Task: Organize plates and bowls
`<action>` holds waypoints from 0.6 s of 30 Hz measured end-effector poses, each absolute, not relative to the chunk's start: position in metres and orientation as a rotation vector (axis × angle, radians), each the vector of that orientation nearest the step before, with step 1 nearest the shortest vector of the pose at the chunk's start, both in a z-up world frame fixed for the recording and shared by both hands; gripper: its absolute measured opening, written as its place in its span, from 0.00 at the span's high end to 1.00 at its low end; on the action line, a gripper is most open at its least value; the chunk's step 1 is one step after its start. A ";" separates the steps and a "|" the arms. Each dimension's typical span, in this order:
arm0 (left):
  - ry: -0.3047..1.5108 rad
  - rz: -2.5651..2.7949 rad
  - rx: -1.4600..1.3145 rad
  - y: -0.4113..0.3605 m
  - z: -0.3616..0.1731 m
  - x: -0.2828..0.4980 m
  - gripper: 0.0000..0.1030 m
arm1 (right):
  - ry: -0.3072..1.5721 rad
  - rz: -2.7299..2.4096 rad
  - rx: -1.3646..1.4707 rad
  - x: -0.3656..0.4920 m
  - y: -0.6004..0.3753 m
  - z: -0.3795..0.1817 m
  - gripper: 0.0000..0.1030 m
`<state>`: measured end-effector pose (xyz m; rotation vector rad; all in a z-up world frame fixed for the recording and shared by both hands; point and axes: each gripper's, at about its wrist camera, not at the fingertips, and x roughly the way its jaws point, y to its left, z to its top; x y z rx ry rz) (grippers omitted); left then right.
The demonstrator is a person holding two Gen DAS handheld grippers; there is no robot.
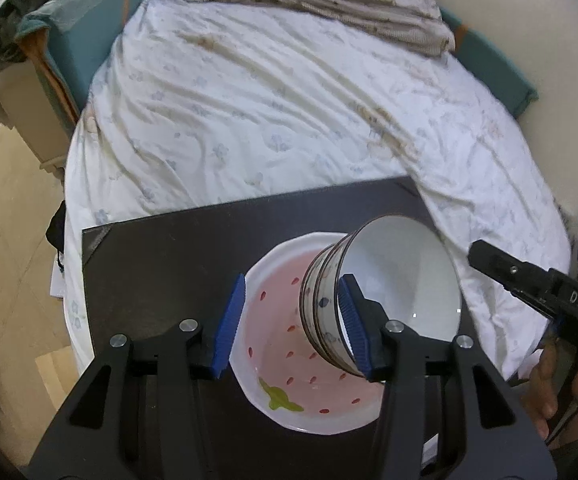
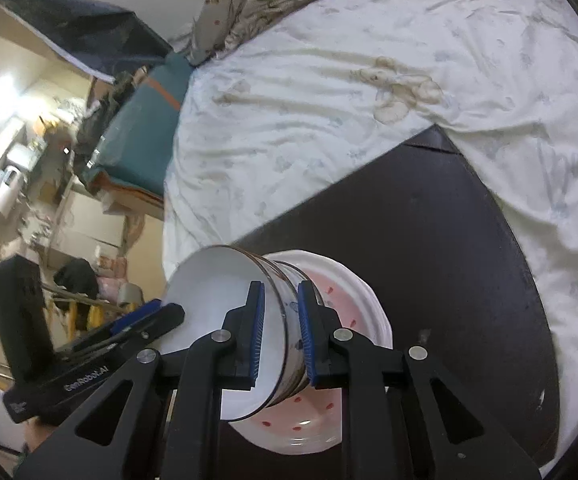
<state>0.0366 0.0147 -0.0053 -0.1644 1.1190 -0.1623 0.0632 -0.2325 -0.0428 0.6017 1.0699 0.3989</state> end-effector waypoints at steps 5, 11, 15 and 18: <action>1.028 -0.065 -0.224 0.048 0.008 0.019 0.16 | 0.989 0.346 0.687 0.049 -0.264 -0.032 0.42; 1.176 0.136 -0.335 0.092 -0.042 0.011 0.11 | 1.101 0.142 0.784 0.038 -0.310 -0.068 0.44; 1.332 0.119 -0.468 0.097 -0.083 0.003 0.36 | 1.296 0.114 0.814 0.033 -0.312 -0.111 0.60; 1.399 0.061 -0.473 0.082 -0.098 0.003 0.45 | 1.374 0.191 0.734 0.033 -0.291 -0.121 0.61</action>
